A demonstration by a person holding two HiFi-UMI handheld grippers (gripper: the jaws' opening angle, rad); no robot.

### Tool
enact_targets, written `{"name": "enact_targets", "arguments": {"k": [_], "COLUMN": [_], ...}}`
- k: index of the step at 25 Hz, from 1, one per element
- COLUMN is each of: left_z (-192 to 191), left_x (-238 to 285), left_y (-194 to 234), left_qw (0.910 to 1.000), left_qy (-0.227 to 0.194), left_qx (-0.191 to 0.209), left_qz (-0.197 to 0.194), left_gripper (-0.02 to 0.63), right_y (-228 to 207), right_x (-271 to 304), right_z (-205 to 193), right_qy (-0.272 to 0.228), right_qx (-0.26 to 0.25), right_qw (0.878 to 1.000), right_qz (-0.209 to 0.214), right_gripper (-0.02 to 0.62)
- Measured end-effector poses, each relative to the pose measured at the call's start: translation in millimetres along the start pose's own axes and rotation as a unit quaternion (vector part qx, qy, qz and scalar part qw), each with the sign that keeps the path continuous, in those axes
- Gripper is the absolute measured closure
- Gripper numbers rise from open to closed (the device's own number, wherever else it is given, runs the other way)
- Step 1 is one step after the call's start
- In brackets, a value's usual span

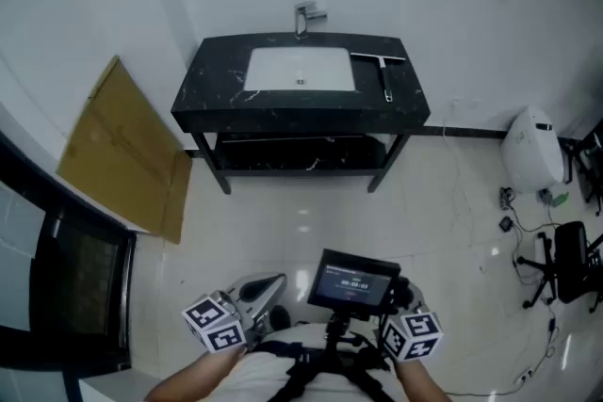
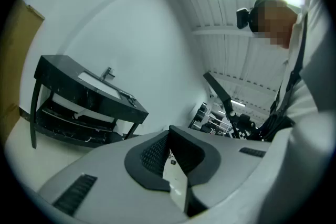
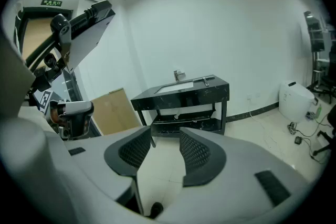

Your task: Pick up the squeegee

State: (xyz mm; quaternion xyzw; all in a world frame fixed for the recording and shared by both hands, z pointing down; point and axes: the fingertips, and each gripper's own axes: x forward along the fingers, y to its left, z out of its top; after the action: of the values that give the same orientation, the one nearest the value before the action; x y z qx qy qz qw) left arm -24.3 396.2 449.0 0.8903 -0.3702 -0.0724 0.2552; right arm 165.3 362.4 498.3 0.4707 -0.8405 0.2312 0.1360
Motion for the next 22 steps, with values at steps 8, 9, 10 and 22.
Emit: {"name": "enact_targets", "arguments": {"k": [8,9,10,22], "left_z": [-20.1,-19.3,-18.2,-16.4], "left_x": [24.4,24.2,23.4,16.7], "left_y": [-16.4,-15.2,-12.8,-2.8], "left_qw": [0.9971,0.9971,0.9974,0.9976], "left_qy": [0.069,0.068,0.065,0.06], "left_qx": [0.009,0.01,0.008,-0.007], "left_qz": [-0.032,-0.032,-0.03,-0.032], "left_gripper": [0.609,0.609,0.609,0.609], "right_y": [-2.1,-2.8,-3.0,4.2], "right_x": [-5.8,-4.6,-3.5,-2.8], "right_z": [1.7,1.6,1.0,-2.8], "right_qy": [-0.012,-0.012,-0.012,-0.004], "right_qx": [0.005,0.005,0.004,0.001], "right_qw": [0.999,0.999,0.999,0.999], "right_qz": [-0.03,-0.031,-0.033,-0.046], "right_gripper": [0.417,0.417,0.417,0.417]}}
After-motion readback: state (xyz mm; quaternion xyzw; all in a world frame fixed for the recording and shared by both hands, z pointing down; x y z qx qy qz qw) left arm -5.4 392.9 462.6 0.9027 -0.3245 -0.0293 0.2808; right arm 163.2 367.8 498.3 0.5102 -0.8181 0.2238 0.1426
